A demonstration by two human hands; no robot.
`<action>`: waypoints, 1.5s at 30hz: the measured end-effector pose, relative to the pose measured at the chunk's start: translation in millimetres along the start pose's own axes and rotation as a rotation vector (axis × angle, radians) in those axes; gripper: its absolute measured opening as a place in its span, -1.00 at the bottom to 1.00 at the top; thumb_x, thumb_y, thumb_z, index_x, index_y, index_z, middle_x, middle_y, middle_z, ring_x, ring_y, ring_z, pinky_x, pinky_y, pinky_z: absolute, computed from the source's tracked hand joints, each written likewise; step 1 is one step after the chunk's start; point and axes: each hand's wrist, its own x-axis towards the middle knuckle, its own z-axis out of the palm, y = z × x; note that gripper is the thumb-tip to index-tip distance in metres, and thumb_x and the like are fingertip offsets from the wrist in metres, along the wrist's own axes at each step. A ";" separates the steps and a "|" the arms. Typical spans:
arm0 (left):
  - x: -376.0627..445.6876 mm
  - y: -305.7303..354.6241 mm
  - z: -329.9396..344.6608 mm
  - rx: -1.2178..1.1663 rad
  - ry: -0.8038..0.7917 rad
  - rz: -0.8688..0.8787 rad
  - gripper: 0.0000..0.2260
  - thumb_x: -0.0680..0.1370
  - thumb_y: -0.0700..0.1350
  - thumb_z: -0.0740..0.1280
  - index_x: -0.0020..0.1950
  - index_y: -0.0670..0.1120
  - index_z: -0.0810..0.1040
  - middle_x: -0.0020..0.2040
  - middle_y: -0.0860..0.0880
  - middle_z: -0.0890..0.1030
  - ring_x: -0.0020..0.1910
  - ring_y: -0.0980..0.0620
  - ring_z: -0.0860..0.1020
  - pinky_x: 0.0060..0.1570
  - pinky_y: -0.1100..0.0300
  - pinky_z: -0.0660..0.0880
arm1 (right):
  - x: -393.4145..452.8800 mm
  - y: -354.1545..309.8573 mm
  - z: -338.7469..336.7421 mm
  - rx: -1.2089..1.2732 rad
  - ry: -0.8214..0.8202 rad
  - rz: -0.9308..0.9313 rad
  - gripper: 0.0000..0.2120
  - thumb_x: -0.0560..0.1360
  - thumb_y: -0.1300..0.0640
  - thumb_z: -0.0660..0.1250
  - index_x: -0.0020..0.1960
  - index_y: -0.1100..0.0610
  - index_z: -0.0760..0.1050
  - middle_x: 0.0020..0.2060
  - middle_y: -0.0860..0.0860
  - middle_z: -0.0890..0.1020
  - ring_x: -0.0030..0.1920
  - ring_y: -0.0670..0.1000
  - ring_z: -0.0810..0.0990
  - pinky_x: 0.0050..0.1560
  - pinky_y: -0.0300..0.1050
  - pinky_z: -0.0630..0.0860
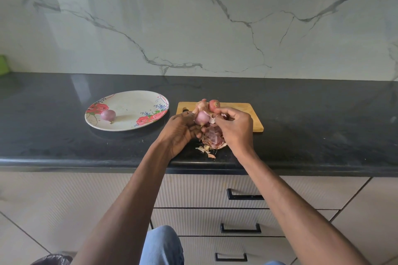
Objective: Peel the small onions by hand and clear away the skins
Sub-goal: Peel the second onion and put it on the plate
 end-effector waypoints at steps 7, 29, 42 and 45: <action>-0.5 0.2 -1.2 -0.268 0.029 -0.085 -0.80 0.69 -0.21 0.17 0.26 -0.30 0.40 -0.06 -0.37 0.58 -0.31 -0.09 0.58 -0.40 0.20 0.56 | 8.5 8.4 -2.8 0.217 0.113 0.214 -0.88 0.50 0.32 0.45 -0.03 0.14 0.71 -0.18 -0.01 0.74 -0.13 -0.03 0.73 -0.05 -0.04 0.68; -1.4 -6.6 0.0 -0.045 0.038 0.068 -0.84 0.63 -0.23 0.30 0.04 -0.30 0.62 -0.19 -0.14 0.67 -0.32 0.02 0.60 -0.34 0.24 0.59 | -2.8 7.4 7.3 -0.099 -0.132 -0.339 -0.77 0.45 0.21 0.52 0.10 0.21 0.69 -0.05 0.05 0.72 -0.11 -0.06 0.70 -0.10 -0.10 0.67; -0.8 -9.1 1.1 0.062 0.025 0.100 -0.85 0.53 -0.15 0.40 -0.13 -0.25 0.61 -0.22 -0.18 0.66 -0.36 -0.02 0.60 -0.34 0.20 0.60 | -10.0 7.9 14.3 -0.387 0.068 -0.550 -0.91 0.48 0.33 0.40 -0.20 0.25 0.57 -0.32 0.06 0.58 -0.31 -0.08 0.40 -0.25 -0.23 0.38; -5.6 -7.1 2.6 0.064 -0.030 0.070 -0.76 0.47 -0.11 0.40 -0.05 -0.30 0.60 -0.21 -0.22 0.65 -0.37 -0.04 0.60 -0.33 0.20 0.61 | -5.7 8.7 9.9 -0.305 0.073 -0.474 -0.91 0.46 0.26 0.48 -0.20 0.23 0.60 -0.33 0.03 0.63 -0.34 -0.05 0.52 -0.33 -0.16 0.48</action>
